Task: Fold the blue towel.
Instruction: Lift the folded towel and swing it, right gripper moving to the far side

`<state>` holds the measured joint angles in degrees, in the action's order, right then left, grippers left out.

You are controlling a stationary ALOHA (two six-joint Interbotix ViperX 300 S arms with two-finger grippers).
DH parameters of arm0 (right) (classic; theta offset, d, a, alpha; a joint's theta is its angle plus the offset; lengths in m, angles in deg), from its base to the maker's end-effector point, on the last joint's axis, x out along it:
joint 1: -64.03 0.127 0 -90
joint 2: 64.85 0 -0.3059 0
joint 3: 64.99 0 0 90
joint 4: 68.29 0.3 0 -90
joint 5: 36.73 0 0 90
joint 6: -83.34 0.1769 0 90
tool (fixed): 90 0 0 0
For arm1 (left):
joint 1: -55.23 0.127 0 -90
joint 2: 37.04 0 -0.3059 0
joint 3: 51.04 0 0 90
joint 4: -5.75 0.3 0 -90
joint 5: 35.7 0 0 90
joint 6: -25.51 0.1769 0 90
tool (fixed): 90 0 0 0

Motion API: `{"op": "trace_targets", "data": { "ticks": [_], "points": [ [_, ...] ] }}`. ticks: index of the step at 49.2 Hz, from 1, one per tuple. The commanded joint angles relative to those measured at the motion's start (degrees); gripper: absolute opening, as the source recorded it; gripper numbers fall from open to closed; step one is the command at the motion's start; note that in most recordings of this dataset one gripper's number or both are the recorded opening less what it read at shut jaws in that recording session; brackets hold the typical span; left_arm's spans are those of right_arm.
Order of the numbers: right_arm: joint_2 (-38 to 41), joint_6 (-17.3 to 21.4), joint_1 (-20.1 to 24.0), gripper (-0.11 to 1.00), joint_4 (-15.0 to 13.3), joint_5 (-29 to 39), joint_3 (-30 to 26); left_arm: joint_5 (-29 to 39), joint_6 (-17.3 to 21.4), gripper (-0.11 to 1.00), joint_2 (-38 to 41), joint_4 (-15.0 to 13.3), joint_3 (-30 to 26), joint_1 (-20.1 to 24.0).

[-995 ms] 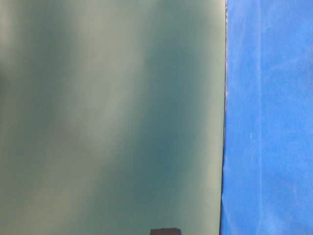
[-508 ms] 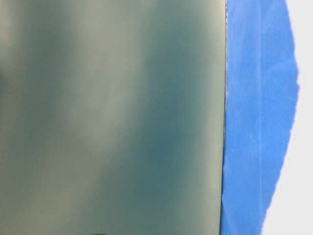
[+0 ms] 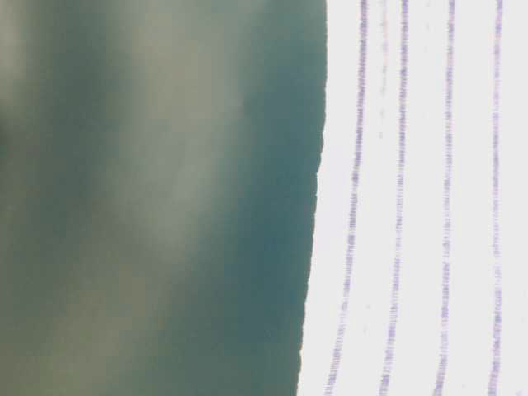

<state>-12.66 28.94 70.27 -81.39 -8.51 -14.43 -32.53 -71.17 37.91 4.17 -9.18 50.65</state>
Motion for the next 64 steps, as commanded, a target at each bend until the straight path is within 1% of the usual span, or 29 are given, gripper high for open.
{"op": "trace_targets", "data": {
  "ticks": [1,8,14,18,26,34,42,47,53,64],
  "points": [
    [0.26,-0.09,0.09,0.03,-0.79,-0.26,-1.49,-0.18,0.00,0.02,-0.18,0.00,-1.14,-0.18],
    [1.14,0.09,-0.53,0.03,-2.20,-0.88,-1.76,-0.44,-0.09,0.02,0.79,0.00,-1.76,-0.09],
    [2.81,0.18,-2.99,0.03,-4.48,-2.99,-2.02,-1.67,-0.09,0.02,2.64,0.00,-2.81,-0.70],
    [4.48,0.18,-6.06,0.03,-6.42,-5.54,-2.20,-2.72,-0.09,0.02,4.57,0.00,-3.87,-1.67],
    [8.00,0.18,-13.18,0.03,-9.14,-8.96,-3.34,-5.01,0.00,0.02,8.35,0.00,-6.94,-3.52],
    [11.69,0.18,-21.01,0.03,-12.30,-11.69,-5.45,-7.73,0.26,0.02,13.01,0.18,-11.07,-5.62],
    [15.56,0.00,-27.60,0.03,-15.38,-14.06,-7.91,-8.96,0.97,0.02,18.46,0.26,-15.73,-7.21],
    [18.02,0.00,-30.15,0.03,-17.14,-15.21,-9.32,-10.02,2.29,0.02,21.62,0.18,-18.63,-7.65],
    [21.18,0.00,-32.34,0.03,-17.93,-17.84,-10.90,-10.63,3.96,0.02,25.22,0.18,-22.41,-7.73],
    [26.98,-0.09,-34.28,0.03,-20.13,-21.45,-14.94,-10.90,7.29,0.02,31.11,0.26,-29.44,-7.65]
  ]
}}
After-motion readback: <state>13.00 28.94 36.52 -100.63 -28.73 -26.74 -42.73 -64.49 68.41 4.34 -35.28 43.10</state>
